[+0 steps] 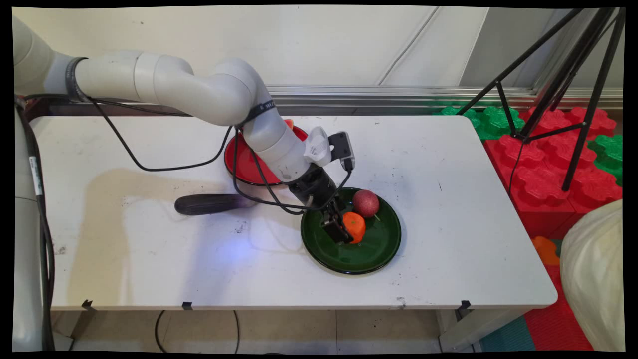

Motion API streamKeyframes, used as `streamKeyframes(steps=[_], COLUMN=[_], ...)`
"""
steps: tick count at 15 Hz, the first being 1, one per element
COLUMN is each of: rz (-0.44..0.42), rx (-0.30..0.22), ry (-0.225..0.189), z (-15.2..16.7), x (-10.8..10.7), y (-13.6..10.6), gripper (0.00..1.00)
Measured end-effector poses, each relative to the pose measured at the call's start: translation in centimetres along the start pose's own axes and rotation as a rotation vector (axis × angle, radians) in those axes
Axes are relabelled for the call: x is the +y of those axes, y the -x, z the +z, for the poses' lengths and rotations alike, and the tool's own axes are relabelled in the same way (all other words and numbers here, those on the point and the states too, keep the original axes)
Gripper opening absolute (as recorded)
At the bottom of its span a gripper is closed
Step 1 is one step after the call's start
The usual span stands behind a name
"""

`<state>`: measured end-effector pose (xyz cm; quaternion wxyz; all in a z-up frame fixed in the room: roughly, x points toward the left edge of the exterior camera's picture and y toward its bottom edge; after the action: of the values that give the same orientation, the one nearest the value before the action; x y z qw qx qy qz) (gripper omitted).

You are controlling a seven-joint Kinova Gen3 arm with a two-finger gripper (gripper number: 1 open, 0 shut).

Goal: Pick up the mandarin from the green plate, then place the picked object on the table

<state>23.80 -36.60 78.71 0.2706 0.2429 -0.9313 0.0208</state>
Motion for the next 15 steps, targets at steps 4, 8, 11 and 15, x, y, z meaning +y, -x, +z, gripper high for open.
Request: streamKeyframes(steps=[4, 8, 11, 15], rz=[-0.008, -0.013, -0.014, -0.011], rx=[-0.001, -0.001, 0.000, -0.003], ry=[-0.012, -0.019, -0.023, -0.027], z=[0.7, 1.2, 1.4, 1.5], x=[0.0, 0.1, 0.2, 0.3], y=[-0.2, -0.4, -0.4, -0.4], gripper=[1.00, 1.00, 0.00, 0.00])
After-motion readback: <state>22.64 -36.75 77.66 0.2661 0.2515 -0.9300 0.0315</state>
